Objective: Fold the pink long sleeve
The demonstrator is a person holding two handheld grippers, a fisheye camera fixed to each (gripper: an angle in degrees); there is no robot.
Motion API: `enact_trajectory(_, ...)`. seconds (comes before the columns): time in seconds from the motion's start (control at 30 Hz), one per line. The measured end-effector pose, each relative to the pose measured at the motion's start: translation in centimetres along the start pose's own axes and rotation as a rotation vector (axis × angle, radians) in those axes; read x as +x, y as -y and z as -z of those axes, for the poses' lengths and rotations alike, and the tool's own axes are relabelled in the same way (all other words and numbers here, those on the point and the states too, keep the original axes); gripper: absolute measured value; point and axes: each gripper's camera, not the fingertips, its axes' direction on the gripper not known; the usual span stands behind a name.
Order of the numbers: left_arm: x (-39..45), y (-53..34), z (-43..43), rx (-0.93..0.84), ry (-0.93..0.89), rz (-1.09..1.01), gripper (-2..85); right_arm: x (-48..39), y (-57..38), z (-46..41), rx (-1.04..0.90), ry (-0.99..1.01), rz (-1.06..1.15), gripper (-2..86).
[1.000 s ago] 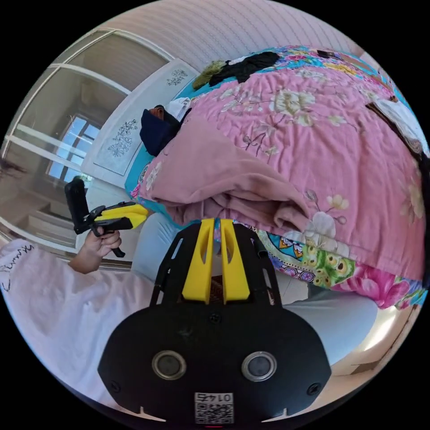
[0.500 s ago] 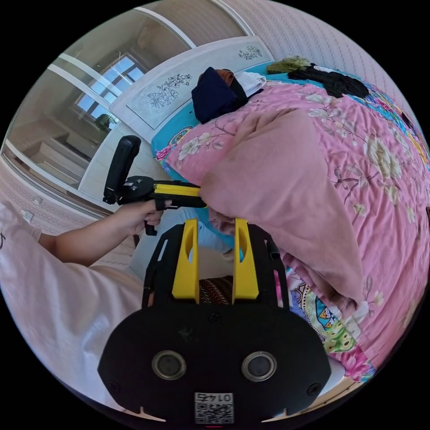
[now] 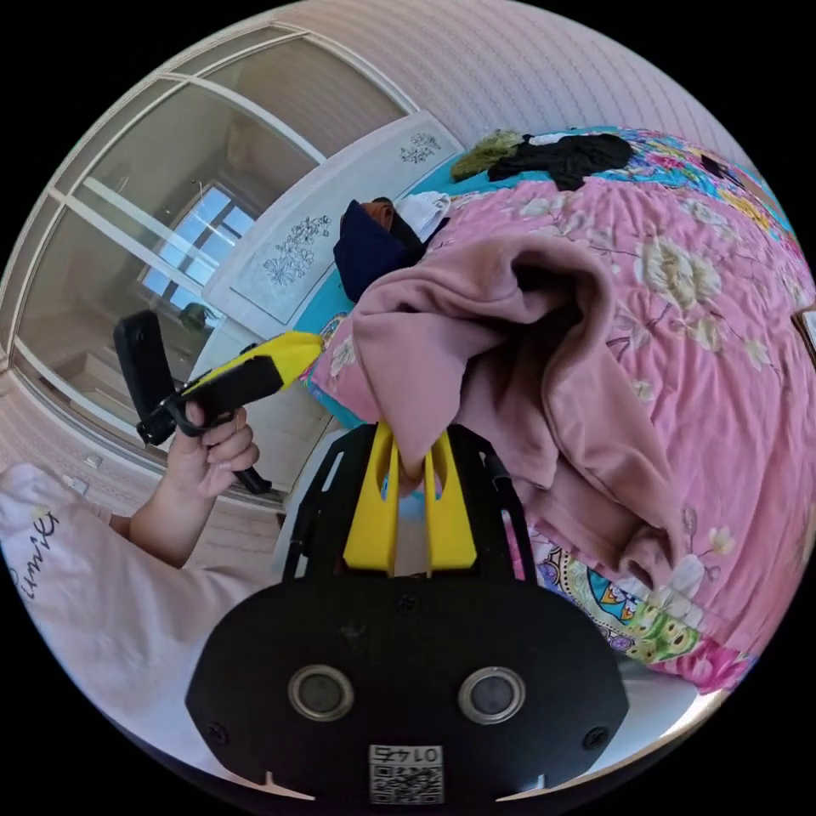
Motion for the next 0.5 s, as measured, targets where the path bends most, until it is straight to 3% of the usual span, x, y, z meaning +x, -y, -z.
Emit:
enact_trajectory(0.13, -5.2, -3.5, -1.5, -0.164, 0.302, 0.059, 9.5, 2.4, 0.6, 6.9, 0.12, -0.002, -0.098, 1.7)
enact_trajectory(0.3, -10.5, -6.6, -5.6, -0.319, 0.208, 0.264, 11.3, 3.1, 1.2, 12.6, 0.206, -0.009, -0.173, 0.6)
enact_trajectory(0.5, -13.7, -7.8, -6.3, -0.272, 0.019, 0.465, 4.6, 0.9, 2.3, 15.7, 0.192, 0.034, -0.147, 0.4)
